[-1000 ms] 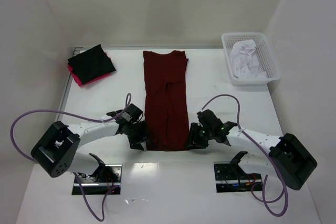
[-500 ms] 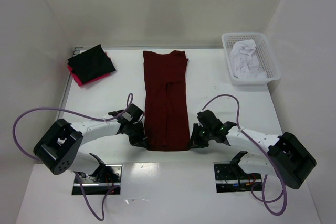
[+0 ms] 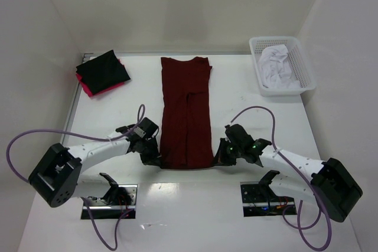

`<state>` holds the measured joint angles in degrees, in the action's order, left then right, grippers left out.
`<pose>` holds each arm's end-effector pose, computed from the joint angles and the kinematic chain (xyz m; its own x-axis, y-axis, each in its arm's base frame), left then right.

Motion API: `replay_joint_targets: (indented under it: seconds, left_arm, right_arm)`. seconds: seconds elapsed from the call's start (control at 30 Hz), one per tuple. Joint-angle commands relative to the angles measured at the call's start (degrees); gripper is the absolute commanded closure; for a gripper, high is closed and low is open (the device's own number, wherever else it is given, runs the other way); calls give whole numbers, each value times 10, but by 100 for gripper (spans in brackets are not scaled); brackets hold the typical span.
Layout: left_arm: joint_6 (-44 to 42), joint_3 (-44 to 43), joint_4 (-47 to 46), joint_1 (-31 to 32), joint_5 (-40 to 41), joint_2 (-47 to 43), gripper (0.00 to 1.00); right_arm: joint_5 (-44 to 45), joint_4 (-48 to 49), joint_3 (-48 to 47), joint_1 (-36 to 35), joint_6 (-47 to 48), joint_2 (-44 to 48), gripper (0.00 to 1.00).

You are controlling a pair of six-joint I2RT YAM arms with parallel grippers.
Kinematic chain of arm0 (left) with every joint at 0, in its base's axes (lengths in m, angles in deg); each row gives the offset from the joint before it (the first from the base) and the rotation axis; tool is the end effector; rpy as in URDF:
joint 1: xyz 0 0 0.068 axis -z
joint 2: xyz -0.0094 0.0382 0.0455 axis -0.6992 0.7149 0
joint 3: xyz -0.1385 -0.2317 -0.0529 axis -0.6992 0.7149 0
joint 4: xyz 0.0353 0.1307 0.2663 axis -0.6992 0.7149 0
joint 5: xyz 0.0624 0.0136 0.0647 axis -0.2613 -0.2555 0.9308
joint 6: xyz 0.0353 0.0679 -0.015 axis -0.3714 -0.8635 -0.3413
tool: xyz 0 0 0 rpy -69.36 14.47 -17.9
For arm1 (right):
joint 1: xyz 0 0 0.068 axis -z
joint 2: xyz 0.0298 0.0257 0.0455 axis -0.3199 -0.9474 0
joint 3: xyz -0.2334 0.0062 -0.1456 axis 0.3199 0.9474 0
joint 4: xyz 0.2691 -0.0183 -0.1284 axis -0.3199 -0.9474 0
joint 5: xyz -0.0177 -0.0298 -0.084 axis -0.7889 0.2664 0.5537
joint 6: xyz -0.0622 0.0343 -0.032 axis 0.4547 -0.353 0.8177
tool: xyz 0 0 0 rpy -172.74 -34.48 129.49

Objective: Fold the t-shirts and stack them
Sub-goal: Grab the bottom of the folded rectangular tshirt with both arms

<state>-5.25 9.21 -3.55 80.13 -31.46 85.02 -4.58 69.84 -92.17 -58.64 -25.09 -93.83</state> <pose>0.1965 -0.1566 0.1025 -0.9142 -0.4048 -0.0203 -0.3650 0.8441 -0.3928 0.1610 0.1581 0.0962 -0.9683 0.1708 -0.1823 0.0342 0.8136 0.5804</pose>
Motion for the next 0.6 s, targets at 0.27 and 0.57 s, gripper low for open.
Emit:
replay_joint_targets:
  seconds: [0.27,0.57]
  left_arm:
    - [-64,-78,89,-7,36,-40,100]
    - [-173,-230,109,-53,66,52,100]
  right_arm:
    - [30,-54,-52,-5,16,26,100]
    - [49,-67,-196,51,99,-40,100]
